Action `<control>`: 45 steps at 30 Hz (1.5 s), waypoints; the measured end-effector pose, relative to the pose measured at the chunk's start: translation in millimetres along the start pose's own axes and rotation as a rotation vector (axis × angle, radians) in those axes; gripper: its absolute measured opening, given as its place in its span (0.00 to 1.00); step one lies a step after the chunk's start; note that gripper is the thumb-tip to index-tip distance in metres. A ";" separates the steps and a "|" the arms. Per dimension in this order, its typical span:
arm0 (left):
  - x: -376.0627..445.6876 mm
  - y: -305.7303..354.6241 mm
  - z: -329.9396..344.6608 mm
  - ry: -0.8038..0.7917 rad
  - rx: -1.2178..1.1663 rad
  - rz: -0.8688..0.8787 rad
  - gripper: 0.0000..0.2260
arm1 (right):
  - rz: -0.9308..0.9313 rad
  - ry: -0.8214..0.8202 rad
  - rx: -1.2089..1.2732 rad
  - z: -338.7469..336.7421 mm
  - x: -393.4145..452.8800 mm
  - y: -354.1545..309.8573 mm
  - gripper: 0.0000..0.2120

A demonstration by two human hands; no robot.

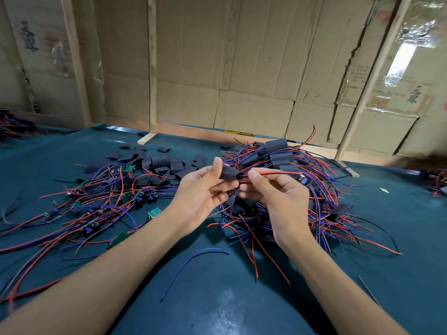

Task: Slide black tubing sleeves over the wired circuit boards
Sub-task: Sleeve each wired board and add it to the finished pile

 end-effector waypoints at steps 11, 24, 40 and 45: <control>-2.4 0.4 -1.8 0.014 -0.008 0.045 0.14 | 0.161 0.049 0.135 2.6 0.2 8.0 0.12; 5.3 12.4 -27.3 0.142 -0.213 0.048 0.10 | 0.357 0.093 0.363 9.4 -3.4 11.2 0.19; -3.0 14.4 -5.2 -0.023 -0.100 0.090 0.08 | 0.344 0.001 0.350 16.1 -6.4 11.3 0.13; -2.1 10.4 -7.3 0.005 -0.183 0.056 0.08 | 0.325 -0.034 0.302 19.6 -7.4 7.2 0.17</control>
Point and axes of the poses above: each hand's wrist, its own x-axis towards the middle knuckle, its own z-axis out of the palm, y = z × x, the point moved 7 cm from there along x, towards the middle knuckle, and after that the axes turned 14 degrees about x, right-handed, at the moved point
